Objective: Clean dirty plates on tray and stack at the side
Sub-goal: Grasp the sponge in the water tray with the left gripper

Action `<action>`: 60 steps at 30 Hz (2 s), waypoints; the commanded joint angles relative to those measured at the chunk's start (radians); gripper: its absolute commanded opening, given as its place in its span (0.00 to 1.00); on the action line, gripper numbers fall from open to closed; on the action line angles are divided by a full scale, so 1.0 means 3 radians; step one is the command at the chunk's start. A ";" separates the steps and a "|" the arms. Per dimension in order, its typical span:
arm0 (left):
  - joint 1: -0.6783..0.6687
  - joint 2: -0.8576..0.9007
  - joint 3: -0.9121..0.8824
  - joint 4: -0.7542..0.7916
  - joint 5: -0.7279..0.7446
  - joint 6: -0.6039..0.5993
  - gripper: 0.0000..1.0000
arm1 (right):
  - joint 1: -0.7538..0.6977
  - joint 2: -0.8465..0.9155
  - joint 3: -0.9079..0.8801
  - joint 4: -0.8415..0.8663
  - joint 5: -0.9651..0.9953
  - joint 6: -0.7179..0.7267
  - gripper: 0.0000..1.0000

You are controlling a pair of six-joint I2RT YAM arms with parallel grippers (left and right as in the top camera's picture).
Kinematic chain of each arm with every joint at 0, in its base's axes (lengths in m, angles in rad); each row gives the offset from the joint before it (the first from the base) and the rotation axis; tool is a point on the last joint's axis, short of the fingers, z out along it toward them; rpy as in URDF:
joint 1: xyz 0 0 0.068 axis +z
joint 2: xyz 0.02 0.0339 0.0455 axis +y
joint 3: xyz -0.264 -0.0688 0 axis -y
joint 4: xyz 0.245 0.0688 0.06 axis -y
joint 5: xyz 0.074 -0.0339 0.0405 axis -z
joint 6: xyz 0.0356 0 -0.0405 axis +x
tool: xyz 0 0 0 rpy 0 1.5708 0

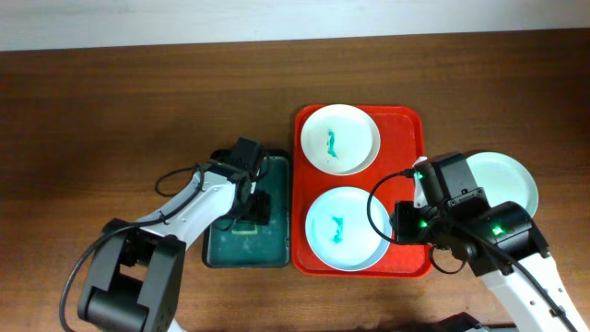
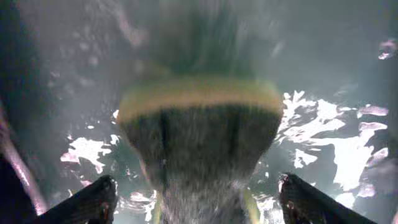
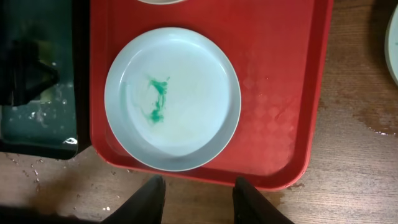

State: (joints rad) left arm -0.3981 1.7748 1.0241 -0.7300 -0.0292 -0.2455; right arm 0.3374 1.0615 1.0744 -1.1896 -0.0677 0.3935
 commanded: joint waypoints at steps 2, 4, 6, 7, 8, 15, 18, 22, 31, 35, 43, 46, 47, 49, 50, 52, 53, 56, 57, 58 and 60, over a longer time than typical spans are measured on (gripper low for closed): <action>0.0005 -0.0027 0.0061 -0.0184 0.0130 0.0051 0.40 | 0.0032 0.0005 -0.0015 -0.0001 0.0042 0.0025 0.38; 0.0005 -0.0025 0.0014 -0.0175 0.0200 0.0051 0.00 | 0.0031 0.0005 -0.0017 -0.0001 0.0042 0.0027 0.38; 0.0005 -0.0025 -0.0018 -0.0164 0.0200 0.0051 0.00 | 0.0032 0.0005 -0.0017 -0.0001 0.0042 0.0027 0.38; 0.0005 -0.0027 -0.0010 -0.0165 0.0200 0.0051 0.00 | 0.0032 0.0005 -0.0017 -0.0001 0.0042 0.0027 0.38; 0.0005 -0.0027 0.0038 -0.0212 0.0202 0.0051 0.03 | 0.0032 0.0005 -0.0017 -0.0001 0.0042 0.0025 0.38; 0.0005 -0.0023 0.0217 -0.0011 -0.0268 0.0053 0.77 | 0.0032 0.0005 -0.0017 0.0000 0.0043 0.0025 0.38; 0.0001 -0.0019 -0.0050 0.0416 -0.0052 0.0052 0.43 | 0.0032 0.0005 -0.0017 -0.0003 0.0042 0.0027 0.38; 0.0003 -0.0036 -0.0215 0.0509 0.0024 0.0055 0.00 | 0.0032 0.0005 -0.0017 -0.0001 0.0042 0.0025 0.38; 0.0071 -0.0421 0.0563 -0.0628 0.0066 0.0051 0.95 | 0.0031 0.0005 -0.0015 -0.0003 0.0043 0.0025 0.38; 0.0069 -0.0401 0.0193 -0.0773 0.0272 0.0050 0.57 | 0.0031 0.0006 -0.0017 0.0000 0.0045 0.0025 0.38; 0.0070 -0.0401 -0.0367 0.0031 0.0342 0.0053 0.00 | 0.0031 0.0140 -0.0017 0.0000 0.0060 0.0028 0.38; 0.0071 -0.0402 -0.0055 -0.0239 0.0196 0.0055 0.00 | -0.0051 0.0155 -0.0017 0.0000 0.0193 0.0195 0.43; 0.0071 -0.0402 0.0151 -0.0425 0.0192 0.0062 0.00 | -0.0130 0.0155 -0.0017 0.0000 0.0189 0.0203 0.44; 0.0071 -0.0402 0.0464 -0.0671 0.0193 0.0120 0.00 | -0.0327 0.0155 -0.0017 -0.0004 0.0153 0.0201 0.45; 0.0071 -0.0402 0.0603 -0.0783 0.0193 0.0120 0.00 | -0.0422 0.0155 -0.0017 -0.0005 0.0154 0.0200 0.49; 0.0071 -0.0402 0.0782 -0.0927 0.0182 0.0120 0.00 | -0.0637 0.0202 -0.0028 -0.0024 0.0140 0.0107 0.52; 0.0071 -0.0402 0.0797 -0.0930 0.0174 0.0118 0.00 | -0.0710 0.0263 -0.0065 -0.0022 0.0074 -0.0003 0.52; 0.0071 -0.0402 0.0797 -0.0928 0.0159 0.0118 0.00 | -0.0778 0.0514 -0.0249 0.0120 -0.0175 -0.0403 0.52; 0.0071 -0.0402 0.0797 -0.0927 0.0160 0.0118 0.00 | -0.0778 0.0655 -0.0334 0.0235 -0.0200 -0.0467 0.52; 0.0071 -0.0402 0.0797 -0.0928 0.0160 0.0118 0.00 | -0.0778 0.0811 -0.0409 0.0376 -0.0201 -0.0505 0.52; 0.0071 -0.0402 0.0797 -0.0927 0.0160 0.0118 0.00 | -0.0777 0.1211 -0.0492 0.0701 -0.0427 -0.0692 0.42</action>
State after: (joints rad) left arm -0.3801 1.6604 1.2495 -1.0077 0.0261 -0.2264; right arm 0.1101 1.3243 0.9535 -1.0412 -0.1093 0.2794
